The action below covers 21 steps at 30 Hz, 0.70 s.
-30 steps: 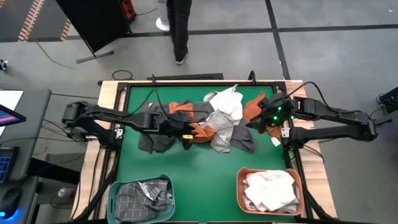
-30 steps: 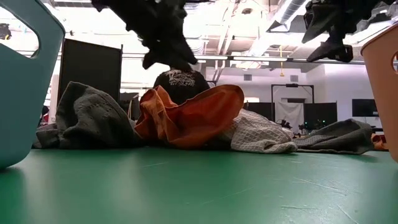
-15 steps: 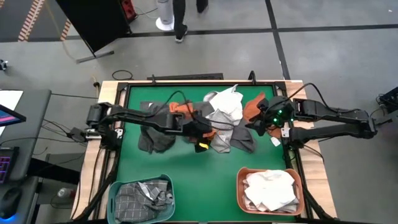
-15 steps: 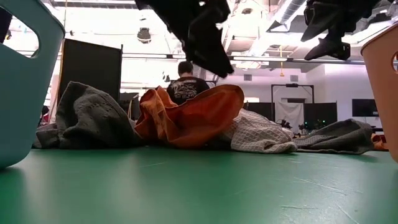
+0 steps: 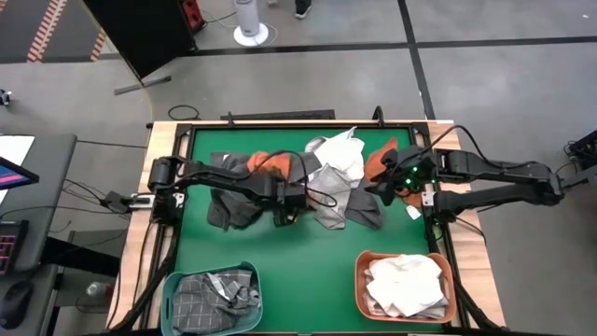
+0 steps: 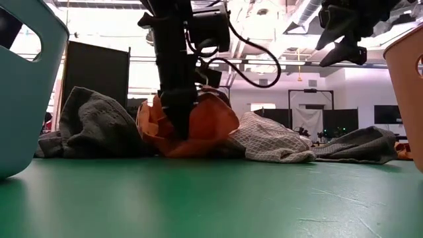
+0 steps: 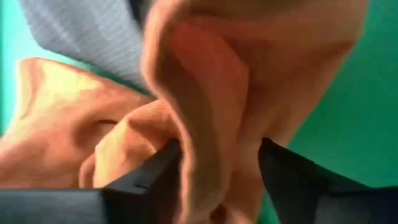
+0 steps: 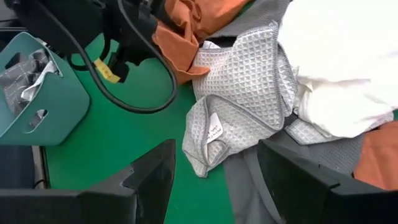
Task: Sort towels by color in basket
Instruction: Put the left orange towel into the green bin
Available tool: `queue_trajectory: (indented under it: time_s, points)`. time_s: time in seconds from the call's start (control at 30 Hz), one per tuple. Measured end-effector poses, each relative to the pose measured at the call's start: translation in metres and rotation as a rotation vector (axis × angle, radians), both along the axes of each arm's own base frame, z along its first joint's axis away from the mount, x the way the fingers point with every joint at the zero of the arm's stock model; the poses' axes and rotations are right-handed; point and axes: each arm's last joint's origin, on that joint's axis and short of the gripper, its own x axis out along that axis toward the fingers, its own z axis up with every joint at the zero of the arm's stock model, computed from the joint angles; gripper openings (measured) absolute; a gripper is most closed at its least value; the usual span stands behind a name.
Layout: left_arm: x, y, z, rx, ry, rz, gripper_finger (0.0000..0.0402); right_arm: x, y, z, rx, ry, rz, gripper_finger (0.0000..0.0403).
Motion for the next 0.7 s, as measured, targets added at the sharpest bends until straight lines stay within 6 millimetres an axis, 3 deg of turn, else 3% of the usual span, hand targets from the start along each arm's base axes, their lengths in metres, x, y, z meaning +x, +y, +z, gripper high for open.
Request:
queue_trajectory:
  time_s: [0.07, 0.2, 0.37, 0.43, 0.53, 0.7]
  points:
    - [0.0, 0.0, 0.0, 0.014, 0.01, -0.015, 0.0151, 0.002, 0.0, 0.0, -0.001, -0.002, 0.0, 0.0269]
    - [-0.002, -0.001, 0.001, -0.031, 0.015, -0.02, 0.0031, 0.006, -0.001, 0.001, -0.006, -0.026, 0.002, 0.0269]
    - [-0.012, -0.003, 0.023, -0.101, -0.005, 0.024, 0.0002, 0.007, -0.001, 0.002, -0.005, -0.041, -0.001, 0.0269]
    - [-0.017, -0.004, 0.045, -0.118, -0.057, 0.045, 0.0001, 0.007, -0.001, 0.002, -0.005, -0.043, -0.001, 0.0269]
    - [-0.034, -0.006, 0.095, -0.185, -0.225, 0.052, 0.0001, 0.008, -0.001, 0.002, -0.007, -0.045, 0.001, 0.0269]
    - [-0.081, -0.009, 0.175, -0.428, -0.521, 0.096, 0.0001, 0.011, -0.004, 0.004, -0.084, -0.066, -0.004, 0.0269]
